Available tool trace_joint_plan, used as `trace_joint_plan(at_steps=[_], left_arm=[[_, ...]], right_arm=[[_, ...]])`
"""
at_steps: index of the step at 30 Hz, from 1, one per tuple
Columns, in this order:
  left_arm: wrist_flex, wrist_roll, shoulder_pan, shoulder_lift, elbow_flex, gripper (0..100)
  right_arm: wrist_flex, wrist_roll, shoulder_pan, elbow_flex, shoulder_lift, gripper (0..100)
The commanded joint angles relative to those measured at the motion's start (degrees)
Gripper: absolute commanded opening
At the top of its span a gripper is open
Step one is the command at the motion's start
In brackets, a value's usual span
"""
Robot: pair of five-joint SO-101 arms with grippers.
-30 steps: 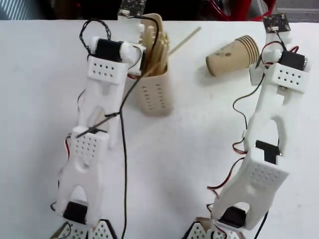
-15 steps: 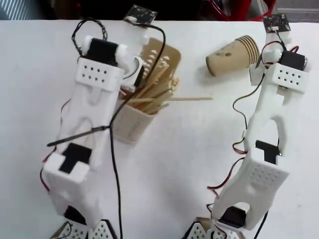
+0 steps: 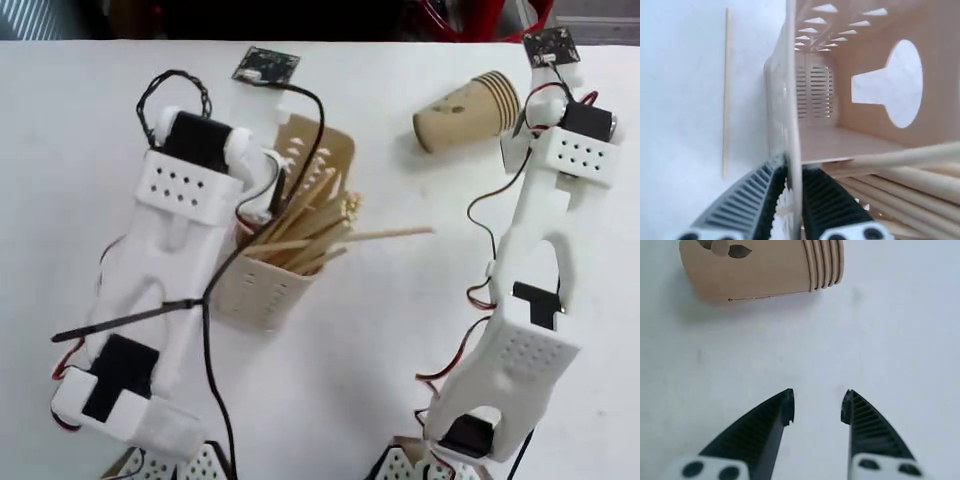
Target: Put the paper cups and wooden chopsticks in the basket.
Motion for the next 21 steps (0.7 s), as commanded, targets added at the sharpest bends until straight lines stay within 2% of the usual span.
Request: trace_joint_plan(at_steps=[1, 5, 12, 16, 21], left_arm=[[0.1, -0.4, -1.8, -4.4, 1.1, 10], [0.1, -3.6, -1.9, -4.3, 1.8, 28], [0.2, -4.6, -2.2, -5.1, -4.0, 22], [0.2, -6.0, -4.5, -10.8, -7.9, 21], [0.0, -6.4, -5.1, -15.3, -4.0, 21]], right_arm=[[-0.9, 2.3, -0.1, -0.2, -0.6, 16.5], [-0.8, 2.2, -0.2, -0.2, -0.6, 16.6], [0.0, 2.5, 0.1, -0.2, -0.6, 16.6], [-0.3, 2.5, 1.1, -0.4, -0.6, 16.6], [-0.3, 2.6, 1.3, -0.4, -0.6, 16.6]])
